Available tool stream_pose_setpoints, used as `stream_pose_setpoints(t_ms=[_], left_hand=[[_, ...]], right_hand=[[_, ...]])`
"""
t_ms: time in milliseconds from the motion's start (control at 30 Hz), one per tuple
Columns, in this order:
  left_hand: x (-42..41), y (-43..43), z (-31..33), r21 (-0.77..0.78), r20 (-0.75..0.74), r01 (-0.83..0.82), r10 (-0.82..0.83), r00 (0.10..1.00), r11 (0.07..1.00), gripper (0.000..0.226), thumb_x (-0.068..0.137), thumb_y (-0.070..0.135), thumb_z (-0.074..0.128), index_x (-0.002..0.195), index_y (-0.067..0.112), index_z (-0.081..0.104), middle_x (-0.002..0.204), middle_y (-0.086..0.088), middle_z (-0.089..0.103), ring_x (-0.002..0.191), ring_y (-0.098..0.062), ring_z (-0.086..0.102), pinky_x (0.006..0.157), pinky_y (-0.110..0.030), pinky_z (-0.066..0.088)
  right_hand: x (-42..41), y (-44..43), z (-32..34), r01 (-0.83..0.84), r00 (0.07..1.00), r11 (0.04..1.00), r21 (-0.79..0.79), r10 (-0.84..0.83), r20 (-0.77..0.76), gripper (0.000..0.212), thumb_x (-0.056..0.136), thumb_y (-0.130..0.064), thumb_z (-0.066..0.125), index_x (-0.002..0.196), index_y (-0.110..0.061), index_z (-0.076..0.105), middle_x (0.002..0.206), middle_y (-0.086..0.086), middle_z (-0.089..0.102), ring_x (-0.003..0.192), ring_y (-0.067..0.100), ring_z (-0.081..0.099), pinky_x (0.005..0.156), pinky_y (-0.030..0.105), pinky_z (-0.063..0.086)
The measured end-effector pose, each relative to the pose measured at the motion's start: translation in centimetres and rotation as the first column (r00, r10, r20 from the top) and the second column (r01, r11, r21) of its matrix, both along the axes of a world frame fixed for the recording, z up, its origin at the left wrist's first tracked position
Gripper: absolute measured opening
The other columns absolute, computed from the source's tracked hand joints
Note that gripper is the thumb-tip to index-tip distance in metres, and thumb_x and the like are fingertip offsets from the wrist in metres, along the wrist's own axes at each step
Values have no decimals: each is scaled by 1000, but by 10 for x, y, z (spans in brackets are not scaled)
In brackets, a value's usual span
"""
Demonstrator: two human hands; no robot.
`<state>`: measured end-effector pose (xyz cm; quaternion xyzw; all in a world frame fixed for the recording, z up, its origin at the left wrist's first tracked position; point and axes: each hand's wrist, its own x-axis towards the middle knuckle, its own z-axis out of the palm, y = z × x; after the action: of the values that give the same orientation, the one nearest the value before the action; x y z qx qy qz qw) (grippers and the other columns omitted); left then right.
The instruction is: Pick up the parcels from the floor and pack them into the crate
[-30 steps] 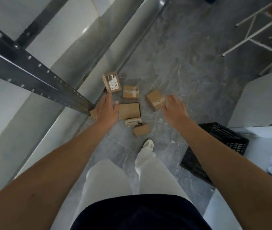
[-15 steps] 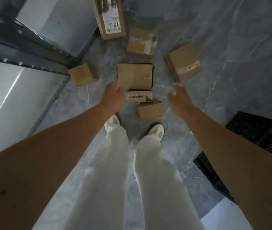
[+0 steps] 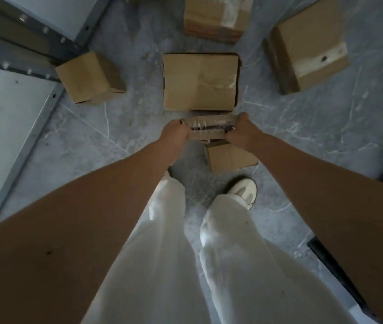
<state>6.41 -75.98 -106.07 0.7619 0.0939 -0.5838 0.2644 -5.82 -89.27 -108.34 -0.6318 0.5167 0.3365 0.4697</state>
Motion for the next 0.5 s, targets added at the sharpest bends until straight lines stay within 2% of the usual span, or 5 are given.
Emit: stream_pose_setpoints(t_ms=[167,233,333,433,500], left_hand=[[32,17,96,-77,-14,-181,181,983,980,33,87,-8,43,102,16,62,88,-1,57,81,-14,53,80,-29,44],[53,16,150,-115,-33,-280,278,960,953,35,92,-9,41,109,17,59,87,5,56,77,-6,51,75,-20,43],[92,0,240,-192,29,-395,407,913,898,36,91,-11,39,110,5,65,89,-5,59,74,-11,50,67,-19,39],[136,-14,342,-357,109,-364,426,898,860,45,84,1,51,126,12,64,116,-7,66,106,-24,61,97,-37,46],[157,-16,409,-488,79,-381,475,876,785,43,83,6,50,121,17,67,111,1,69,108,-19,61,92,-37,48]], right_hand=[[23,-4,102,114,990,992,-55,-109,84,63,83,-5,64,139,-12,35,131,15,50,118,31,52,91,40,50],[39,-12,160,63,990,997,-36,-58,127,59,84,-1,63,138,-10,39,128,13,51,114,29,53,82,34,46],[78,-33,252,-13,974,996,-88,32,224,53,89,2,57,139,-11,42,118,7,53,99,22,53,72,32,42],[118,-63,351,-78,935,988,-136,119,333,52,96,-10,53,145,-17,36,118,3,57,91,23,58,77,45,55],[138,-83,414,-101,888,974,-203,180,423,43,98,-15,50,141,-14,42,106,11,63,83,26,63,80,46,56]])
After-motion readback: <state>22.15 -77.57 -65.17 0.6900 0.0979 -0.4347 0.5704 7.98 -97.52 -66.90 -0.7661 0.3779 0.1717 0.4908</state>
